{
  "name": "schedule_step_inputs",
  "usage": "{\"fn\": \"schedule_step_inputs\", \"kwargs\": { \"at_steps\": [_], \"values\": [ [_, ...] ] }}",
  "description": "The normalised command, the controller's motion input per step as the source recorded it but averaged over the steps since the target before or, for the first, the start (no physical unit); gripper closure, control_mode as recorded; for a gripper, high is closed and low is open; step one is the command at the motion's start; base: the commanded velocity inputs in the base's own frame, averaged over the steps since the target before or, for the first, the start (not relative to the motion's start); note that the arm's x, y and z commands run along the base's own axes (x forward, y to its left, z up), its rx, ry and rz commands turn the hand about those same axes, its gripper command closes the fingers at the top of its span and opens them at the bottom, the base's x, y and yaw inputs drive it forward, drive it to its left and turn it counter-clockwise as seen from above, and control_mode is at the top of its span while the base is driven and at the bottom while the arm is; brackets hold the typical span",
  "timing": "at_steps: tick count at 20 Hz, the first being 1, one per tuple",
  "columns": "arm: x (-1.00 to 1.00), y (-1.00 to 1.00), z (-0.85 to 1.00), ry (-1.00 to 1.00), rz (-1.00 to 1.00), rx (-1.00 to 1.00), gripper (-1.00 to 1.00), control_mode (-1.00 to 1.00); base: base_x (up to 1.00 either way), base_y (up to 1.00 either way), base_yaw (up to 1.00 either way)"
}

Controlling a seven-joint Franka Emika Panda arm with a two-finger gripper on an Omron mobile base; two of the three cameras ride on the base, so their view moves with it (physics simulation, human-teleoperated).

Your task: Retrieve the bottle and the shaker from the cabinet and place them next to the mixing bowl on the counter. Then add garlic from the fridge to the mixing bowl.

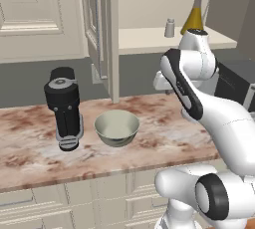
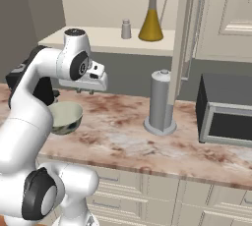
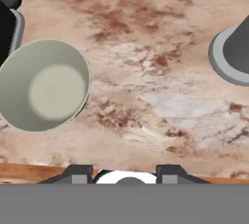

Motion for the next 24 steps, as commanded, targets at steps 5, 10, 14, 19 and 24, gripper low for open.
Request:
{"fn": "schedule_step_inputs", "kwargs": {
  "at_steps": [5,10,14,19,24],
  "values": [
    [0.0,-0.01,0.0,-0.03,-0.1,0.0,-1.0,-1.0,0.0,0.0,0.0],
    [0.0,0.0,0.05,-0.06,-0.21,-0.02,-1.0,-1.0,0.0,0.0,0.0],
    [0.0,-0.11,0.14,-0.01,-0.26,-0.05,-1.0,-1.0,0.0,0.0,0.0],
    [0.0,-0.17,0.25,-0.17,-0.15,-0.11,-1.0,-1.0,0.0,0.0,0.0],
    [-0.04,-0.25,0.41,-0.33,-0.02,-0.03,-1.0,-1.0,0.0,0.0,0.0]
  ]
}}
